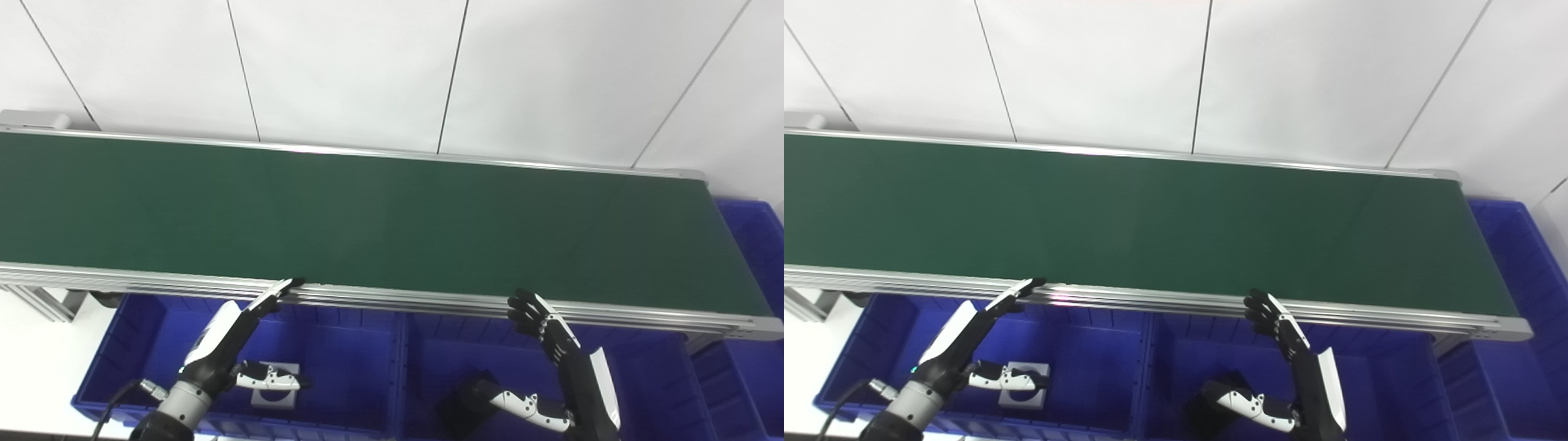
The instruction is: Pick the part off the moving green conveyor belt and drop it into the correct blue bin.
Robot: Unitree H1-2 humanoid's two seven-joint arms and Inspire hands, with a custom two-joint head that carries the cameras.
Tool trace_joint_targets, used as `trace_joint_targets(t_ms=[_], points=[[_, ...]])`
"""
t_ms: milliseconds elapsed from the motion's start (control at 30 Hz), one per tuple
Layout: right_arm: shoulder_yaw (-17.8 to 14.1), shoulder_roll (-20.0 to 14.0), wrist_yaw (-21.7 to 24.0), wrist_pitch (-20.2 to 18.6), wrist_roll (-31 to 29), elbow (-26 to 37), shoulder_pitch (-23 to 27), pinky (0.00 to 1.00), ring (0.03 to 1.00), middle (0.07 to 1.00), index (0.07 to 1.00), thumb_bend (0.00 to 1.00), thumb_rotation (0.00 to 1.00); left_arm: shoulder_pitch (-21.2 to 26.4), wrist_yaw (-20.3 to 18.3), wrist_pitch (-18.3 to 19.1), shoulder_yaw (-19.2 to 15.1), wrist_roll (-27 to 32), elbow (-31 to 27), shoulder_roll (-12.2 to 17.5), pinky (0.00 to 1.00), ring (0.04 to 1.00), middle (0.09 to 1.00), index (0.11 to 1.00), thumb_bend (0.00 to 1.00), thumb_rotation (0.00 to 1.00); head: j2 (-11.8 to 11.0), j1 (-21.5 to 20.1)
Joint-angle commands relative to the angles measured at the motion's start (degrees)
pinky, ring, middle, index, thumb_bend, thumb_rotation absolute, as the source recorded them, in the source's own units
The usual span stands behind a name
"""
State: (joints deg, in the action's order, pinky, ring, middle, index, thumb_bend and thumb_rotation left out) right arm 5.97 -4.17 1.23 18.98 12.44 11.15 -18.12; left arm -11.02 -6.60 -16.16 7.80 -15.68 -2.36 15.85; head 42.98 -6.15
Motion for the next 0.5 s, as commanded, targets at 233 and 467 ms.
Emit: trace_joint_targets(t_ms=[233, 467], points=[[0.36, 0.91, -0.26, 0.10, -0.74, 1.11, -0.32, 0.76, 0.795, 0.826, 0.861, 0.79, 0.26, 0.50, -5.84, -3.47, 1.70, 17.39, -1.88, -3.64, 0.84, 0.887, 0.906, 0.876, 0.91, 0.17, -0.73, -1.75], [0.40, 1.13, -0.51, 0.40, -0.10, 0.42, -0.43, 0.76, 0.792, 0.827, 0.864, 0.80, 0.28, 0.71, -8.54, -6.38, 1.41, 22.23, -0.24, -4.98, 0.83, 0.864, 0.883, 0.872, 0.93, 0.19, -1.17, -2.26]])
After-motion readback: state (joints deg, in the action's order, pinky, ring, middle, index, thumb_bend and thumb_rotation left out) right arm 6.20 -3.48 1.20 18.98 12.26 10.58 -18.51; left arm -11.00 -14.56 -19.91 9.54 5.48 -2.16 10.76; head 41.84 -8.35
